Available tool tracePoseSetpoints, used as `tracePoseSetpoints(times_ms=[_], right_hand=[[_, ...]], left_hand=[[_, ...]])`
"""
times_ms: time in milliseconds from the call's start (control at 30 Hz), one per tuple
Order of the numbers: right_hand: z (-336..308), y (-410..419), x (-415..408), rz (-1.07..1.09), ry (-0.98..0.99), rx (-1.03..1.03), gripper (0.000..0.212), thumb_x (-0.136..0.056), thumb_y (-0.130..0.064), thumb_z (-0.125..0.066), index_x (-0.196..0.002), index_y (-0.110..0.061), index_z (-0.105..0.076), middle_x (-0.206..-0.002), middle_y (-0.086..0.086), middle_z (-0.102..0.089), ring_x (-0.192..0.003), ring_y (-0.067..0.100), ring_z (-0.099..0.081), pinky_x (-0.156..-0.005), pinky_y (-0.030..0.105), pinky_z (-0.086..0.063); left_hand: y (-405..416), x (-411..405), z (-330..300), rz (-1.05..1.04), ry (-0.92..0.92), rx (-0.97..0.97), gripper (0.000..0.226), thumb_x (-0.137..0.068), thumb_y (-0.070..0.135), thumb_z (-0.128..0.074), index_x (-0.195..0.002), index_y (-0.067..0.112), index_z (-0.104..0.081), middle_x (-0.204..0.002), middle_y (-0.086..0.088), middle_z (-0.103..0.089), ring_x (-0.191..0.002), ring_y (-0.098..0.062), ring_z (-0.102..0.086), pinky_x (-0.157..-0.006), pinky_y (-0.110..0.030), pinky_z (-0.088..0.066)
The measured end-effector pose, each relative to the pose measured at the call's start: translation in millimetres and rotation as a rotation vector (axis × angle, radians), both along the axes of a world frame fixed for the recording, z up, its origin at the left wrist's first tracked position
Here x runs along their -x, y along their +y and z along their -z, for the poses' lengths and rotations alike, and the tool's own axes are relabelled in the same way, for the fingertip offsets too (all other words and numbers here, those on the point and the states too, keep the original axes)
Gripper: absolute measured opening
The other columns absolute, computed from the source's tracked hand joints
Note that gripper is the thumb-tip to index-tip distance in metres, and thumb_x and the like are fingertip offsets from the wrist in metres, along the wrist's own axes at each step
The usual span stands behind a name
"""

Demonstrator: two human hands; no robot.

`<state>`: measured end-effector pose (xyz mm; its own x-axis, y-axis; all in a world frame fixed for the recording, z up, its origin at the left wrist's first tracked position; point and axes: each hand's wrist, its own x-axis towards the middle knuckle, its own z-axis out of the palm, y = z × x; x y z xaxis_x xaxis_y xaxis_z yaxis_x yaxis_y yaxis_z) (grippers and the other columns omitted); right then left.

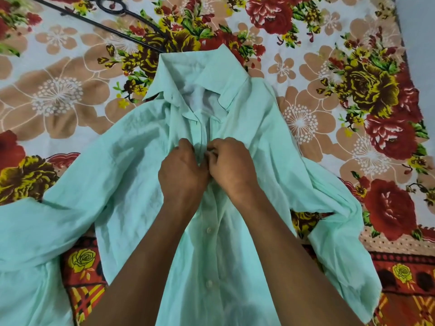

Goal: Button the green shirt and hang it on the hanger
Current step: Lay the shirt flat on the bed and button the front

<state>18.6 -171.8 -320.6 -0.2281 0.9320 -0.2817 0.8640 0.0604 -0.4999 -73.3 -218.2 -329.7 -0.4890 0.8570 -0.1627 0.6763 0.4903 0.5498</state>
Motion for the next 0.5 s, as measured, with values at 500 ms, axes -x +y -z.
tracePoseSetpoints(times_ms=[500], right_hand=[[25,-15,-7,0.188,0.105,-0.116,0.022,-0.096,-0.039,-0.067,-0.107,-0.021,-0.075,-0.099,-0.004,-0.069,-0.097,0.015,-0.064,-0.086,0.034,-0.055]], left_hand=[[-6,30,6,-0.336,-0.72,-0.067,0.014,-0.089,0.028,-0.077,-0.074,0.025,-0.077,-0.059,0.015,-0.067,-0.053,0.005,-0.057,-0.064,-0.021,-0.045]])
